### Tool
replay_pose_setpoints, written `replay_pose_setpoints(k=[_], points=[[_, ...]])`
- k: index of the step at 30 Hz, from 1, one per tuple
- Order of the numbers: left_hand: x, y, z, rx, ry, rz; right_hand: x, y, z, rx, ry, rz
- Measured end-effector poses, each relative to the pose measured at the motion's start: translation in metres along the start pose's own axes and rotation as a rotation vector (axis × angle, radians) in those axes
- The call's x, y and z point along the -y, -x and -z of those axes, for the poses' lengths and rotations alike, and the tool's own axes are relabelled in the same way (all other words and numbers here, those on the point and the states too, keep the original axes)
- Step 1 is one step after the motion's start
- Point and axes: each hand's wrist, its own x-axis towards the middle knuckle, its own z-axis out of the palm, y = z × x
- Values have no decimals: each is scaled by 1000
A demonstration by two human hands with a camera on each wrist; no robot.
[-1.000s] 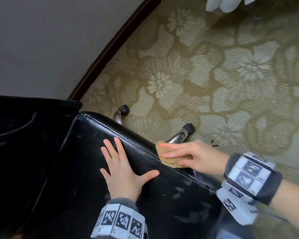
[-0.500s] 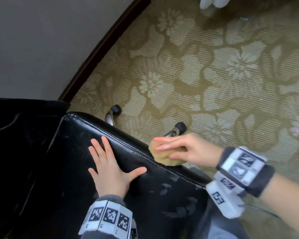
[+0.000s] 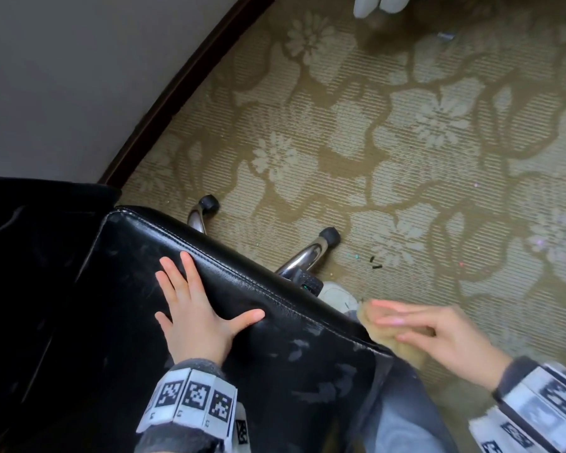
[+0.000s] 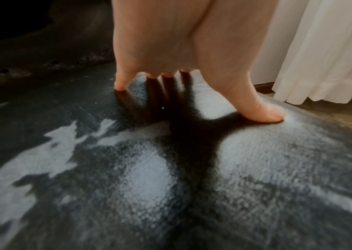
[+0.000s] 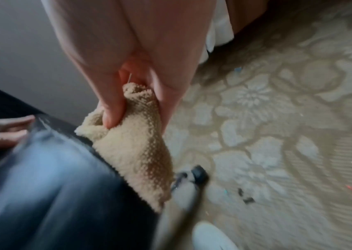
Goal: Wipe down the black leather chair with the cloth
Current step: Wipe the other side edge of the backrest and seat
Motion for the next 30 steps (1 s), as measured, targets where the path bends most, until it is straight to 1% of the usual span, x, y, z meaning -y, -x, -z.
replay_pose_setpoints(k=[2, 4, 6, 7, 9, 12, 14, 16, 18, 19, 21, 22, 23, 25, 26, 27, 28, 30], points=[[1, -1, 0, -4, 5, 3, 21, -19, -7, -73, -17, 99], [1, -1, -1, -6, 6, 1, 34, -31, -29, -49, 23, 189], [2, -2, -1, -4, 6, -1, 28, -29, -52, -44, 59, 231], [2, -2, -2, -5, 7, -2, 23, -23, -58, -75, 43, 220], [2, -1, -1, -13, 3, -3, 11, -13, -59, -150, -26, 148], [2, -1, -2, -17, 10, -5, -6, 3, -54, -212, -74, 57], [2, 0, -2, -14, 11, -2, -23, 18, -52, -223, -104, -22], [1, 0, -2, -8, 3, 0, -39, 36, -51, -200, -172, -148], [1, 0, -2, -8, 14, 2, -41, 44, -45, -189, -209, -247], [1, 0, -2, -11, 19, 1, -35, 40, -40, -207, -211, -238], [1, -1, -2, -15, 22, -1, -9, 14, -27, -254, -184, -115], [1, -1, -2, -16, 25, 0, 8, -8, -22, -244, -158, -37], [2, -2, -2, -17, 31, 2, 27, -32, -19, -202, -121, 42], [3, -2, -3, -20, 43, 3, 62, -82, -25, -46, -6, 173], [4, -2, -3, -25, 47, 3, 76, -102, -32, 41, 45, 215], [4, -2, -3, -30, 51, 3, 85, -116, -42, 116, 78, 239], [4, -2, -3, -34, 54, 4, 89, -122, -49, 159, 91, 246], [4, -3, -3, -36, 54, 3, 80, -116, -54, 160, 60, 218]])
